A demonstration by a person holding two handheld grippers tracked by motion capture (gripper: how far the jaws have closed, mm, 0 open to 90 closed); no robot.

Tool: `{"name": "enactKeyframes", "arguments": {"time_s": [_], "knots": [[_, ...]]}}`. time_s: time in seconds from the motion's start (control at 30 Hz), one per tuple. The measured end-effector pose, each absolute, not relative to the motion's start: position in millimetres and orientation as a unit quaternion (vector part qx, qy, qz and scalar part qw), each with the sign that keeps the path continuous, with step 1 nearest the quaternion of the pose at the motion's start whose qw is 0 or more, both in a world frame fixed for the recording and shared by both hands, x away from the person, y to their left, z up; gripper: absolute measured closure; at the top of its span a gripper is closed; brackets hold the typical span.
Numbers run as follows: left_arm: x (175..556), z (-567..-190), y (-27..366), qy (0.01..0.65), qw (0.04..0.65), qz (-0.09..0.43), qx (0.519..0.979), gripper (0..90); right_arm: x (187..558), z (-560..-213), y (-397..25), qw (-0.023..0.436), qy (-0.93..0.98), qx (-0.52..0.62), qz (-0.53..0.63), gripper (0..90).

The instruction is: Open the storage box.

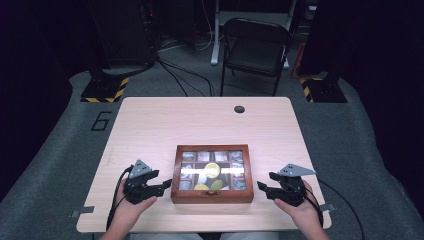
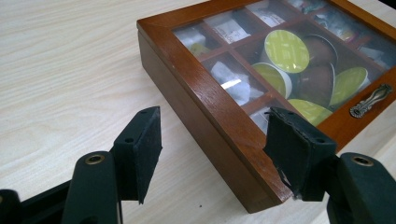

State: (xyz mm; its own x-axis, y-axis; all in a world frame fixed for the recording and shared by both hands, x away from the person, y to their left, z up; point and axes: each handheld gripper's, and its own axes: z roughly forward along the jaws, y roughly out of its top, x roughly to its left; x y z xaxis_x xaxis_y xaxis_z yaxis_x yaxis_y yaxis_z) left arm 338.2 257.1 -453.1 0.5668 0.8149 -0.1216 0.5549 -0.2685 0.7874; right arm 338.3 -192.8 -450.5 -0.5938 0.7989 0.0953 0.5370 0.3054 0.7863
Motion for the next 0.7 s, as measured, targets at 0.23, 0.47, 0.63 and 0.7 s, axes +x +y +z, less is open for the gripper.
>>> {"name": "enactKeyframes", "arguments": {"time_s": [0.23, 0.47, 0.63, 0.7], "knots": [[332, -456, 256, 0.434, 0.410, 0.157, 0.787, 36.0, 334, -450, -191, 0.152, 0.790, 0.420, 0.419, 39.7], [326, -459, 253, 0.430, 0.414, 0.141, 0.790, 36.1, 329, -449, -187, 0.149, 0.793, 0.414, 0.423, 40.0], [324, -464, 252, 0.428, 0.415, 0.133, 0.792, 36.2, 325, -451, -184, 0.157, 0.794, 0.406, 0.423, 39.6], [323, -466, 251, 0.429, 0.415, 0.131, 0.791, 36.2, 324, -454, -183, 0.154, 0.795, 0.406, 0.424, 39.3]]}}
